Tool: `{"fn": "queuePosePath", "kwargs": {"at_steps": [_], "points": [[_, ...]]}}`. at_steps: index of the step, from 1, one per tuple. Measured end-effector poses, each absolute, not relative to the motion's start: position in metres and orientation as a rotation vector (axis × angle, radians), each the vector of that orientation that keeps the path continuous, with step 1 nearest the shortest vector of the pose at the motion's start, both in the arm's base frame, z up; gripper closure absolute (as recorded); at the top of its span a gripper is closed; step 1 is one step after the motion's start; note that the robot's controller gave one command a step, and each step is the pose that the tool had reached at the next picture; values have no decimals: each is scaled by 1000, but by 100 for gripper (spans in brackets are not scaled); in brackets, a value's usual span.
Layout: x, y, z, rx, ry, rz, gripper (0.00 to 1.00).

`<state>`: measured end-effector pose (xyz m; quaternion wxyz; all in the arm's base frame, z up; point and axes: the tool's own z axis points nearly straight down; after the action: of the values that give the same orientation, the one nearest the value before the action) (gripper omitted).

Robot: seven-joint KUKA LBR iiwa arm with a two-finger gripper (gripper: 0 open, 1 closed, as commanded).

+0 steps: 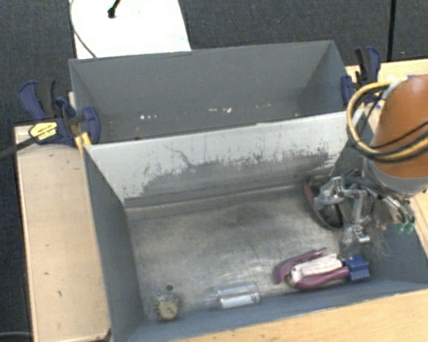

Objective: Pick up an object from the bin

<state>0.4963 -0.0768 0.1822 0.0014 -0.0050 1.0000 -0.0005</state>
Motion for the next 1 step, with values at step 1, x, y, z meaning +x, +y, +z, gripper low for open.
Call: {"fn": "queuePosePath", "kwargs": {"at_steps": [1], "points": [[486,-32,88,-357,3113,-5,0]]}}
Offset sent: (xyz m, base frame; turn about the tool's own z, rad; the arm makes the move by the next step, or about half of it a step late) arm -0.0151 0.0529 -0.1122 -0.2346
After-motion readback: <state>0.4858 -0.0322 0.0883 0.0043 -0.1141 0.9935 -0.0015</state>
